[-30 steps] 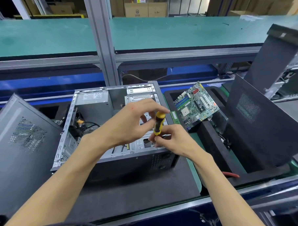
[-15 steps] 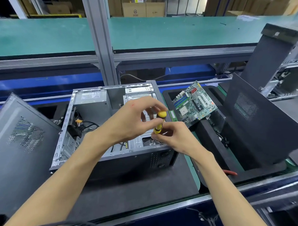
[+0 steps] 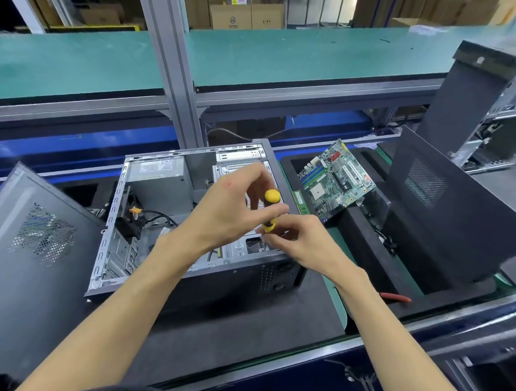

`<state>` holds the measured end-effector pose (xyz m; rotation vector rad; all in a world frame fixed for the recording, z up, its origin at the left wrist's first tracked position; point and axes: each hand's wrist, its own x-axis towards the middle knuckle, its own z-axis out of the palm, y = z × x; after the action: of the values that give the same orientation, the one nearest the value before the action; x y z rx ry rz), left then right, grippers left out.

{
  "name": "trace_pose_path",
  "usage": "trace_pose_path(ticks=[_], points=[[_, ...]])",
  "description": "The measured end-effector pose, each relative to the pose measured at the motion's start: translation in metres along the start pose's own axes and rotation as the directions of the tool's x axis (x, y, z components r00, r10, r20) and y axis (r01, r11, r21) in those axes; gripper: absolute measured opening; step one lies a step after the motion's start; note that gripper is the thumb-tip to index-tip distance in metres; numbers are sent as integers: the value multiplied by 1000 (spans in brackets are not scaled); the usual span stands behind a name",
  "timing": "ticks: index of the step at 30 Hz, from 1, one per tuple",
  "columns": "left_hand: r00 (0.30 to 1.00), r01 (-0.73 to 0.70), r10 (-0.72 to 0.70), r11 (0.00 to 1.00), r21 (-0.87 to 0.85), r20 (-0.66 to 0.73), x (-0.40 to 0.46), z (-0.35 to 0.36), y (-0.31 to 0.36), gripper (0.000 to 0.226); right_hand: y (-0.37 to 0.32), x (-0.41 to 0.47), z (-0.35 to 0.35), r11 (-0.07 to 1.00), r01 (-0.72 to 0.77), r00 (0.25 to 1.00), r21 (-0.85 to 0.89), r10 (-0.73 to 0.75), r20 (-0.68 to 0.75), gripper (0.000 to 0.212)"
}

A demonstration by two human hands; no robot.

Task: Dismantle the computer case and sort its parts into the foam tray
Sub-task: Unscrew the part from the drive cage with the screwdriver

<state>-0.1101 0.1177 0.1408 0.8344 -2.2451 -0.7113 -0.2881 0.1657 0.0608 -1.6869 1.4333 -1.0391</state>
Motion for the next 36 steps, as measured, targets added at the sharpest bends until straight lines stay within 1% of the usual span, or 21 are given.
trace_pose_path(ticks=[2, 4, 7, 8, 10, 12, 13, 15, 16, 18, 20, 21, 23, 25, 27, 29, 30, 32, 33, 34, 36], points=[[997, 37, -29, 991, 125, -68, 2, 4, 3, 42, 2, 0, 3, 1000, -10, 1000, -23, 10, -7, 8], [996, 37, -22, 986, 162, -91, 3, 8, 6, 45, 4, 0, 5, 999, -16, 999, -48, 13, -49, 12], [999, -39, 39, 999, -30, 5, 3, 7, 7, 29, 5, 0, 4, 998, -2, 998, -65, -2, -63, 17], [996, -75, 79, 994, -80, 47, 2, 4, 7, 33, 4, 0, 2, 999, 0, 999, -52, -2, -50, 16], [982, -142, 152, 986, -90, 115, 2, -3, 7, 45, 3, 1, -2, 1000, -12, 1000, 0, 12, -17, 12], [975, -164, 171, 984, -63, 142, 3, -9, 8, 39, 4, 1, -5, 1000, -10, 1000, 27, 10, 10, 16], [976, -170, 174, 984, -42, 132, 4, -10, 7, 32, 4, 2, -5, 1000, -9, 1000, 20, 8, 24, 20], [986, -149, 145, 988, 43, 85, 5, -12, 6, 15, 6, 2, -3, 999, -32, 998, 19, 31, 46, 13], [993, -111, 106, 987, 115, 44, 6, -11, 6, 18, 7, 2, -1, 999, -37, 998, 22, 36, 51, 8], [999, -11, 25, 962, 272, -47, 6, -5, 7, 38, 8, 0, 4, 1000, -20, 999, 8, 20, 43, 7], [995, 25, 8, 944, 330, -97, 6, 2, 8, 45, 9, 0, 8, 1000, -16, 1000, -8, 16, 12, 6], [997, 16, 6, 959, 284, -76, 5, 3, 7, 41, 9, 0, 9, 1000, -20, 1000, -13, 20, -11, 9], [999, -14, 11, 998, 58, 52, 4, -1, 8, 28, 11, 1, 8, 999, -28, 999, -18, 27, -39, 13], [977, -56, 75, 994, -94, 202, 4, -10, 6, 37, 13, 2, 4, 999, -39, 999, 2, 39, -20, 12], [960, -117, 133, 990, -80, 245, 5, -17, 6, 36, 12, 2, 1, 998, -51, 999, 24, 50, 16, 13], [970, -138, 130, 990, 22, 204, 11, -19, 7, 19, 10, 2, 1, 997, -70, 997, 31, 69, 28, 9], [979, -129, 112, 987, 95, 173, 15, -18, 7, 17, 9, 2, 1, 996, -81, 997, 34, 81, 20, 7], [992, -72, 44, 969, 235, 120, 22, -15, 4, 33, 8, 1, 3, 995, -92, 996, 46, 92, -8, 9], [994, -55, 29, 967, 250, 110, 24, -14, 2, 37, 7, 0, 3, 995, -90, 996, 53, 91, -17, 9], [991, -48, 22, 979, 200, 131, 26, -14, 0, 36, 6, -1, 3, 994, -89, 996, 56, 91, -23, 9], [964, -39, 41, 999, -14, 262, 30, -15, -4, 27, 4, -2, 3, 994, -100, 994, 42, 102, -46, 7]])
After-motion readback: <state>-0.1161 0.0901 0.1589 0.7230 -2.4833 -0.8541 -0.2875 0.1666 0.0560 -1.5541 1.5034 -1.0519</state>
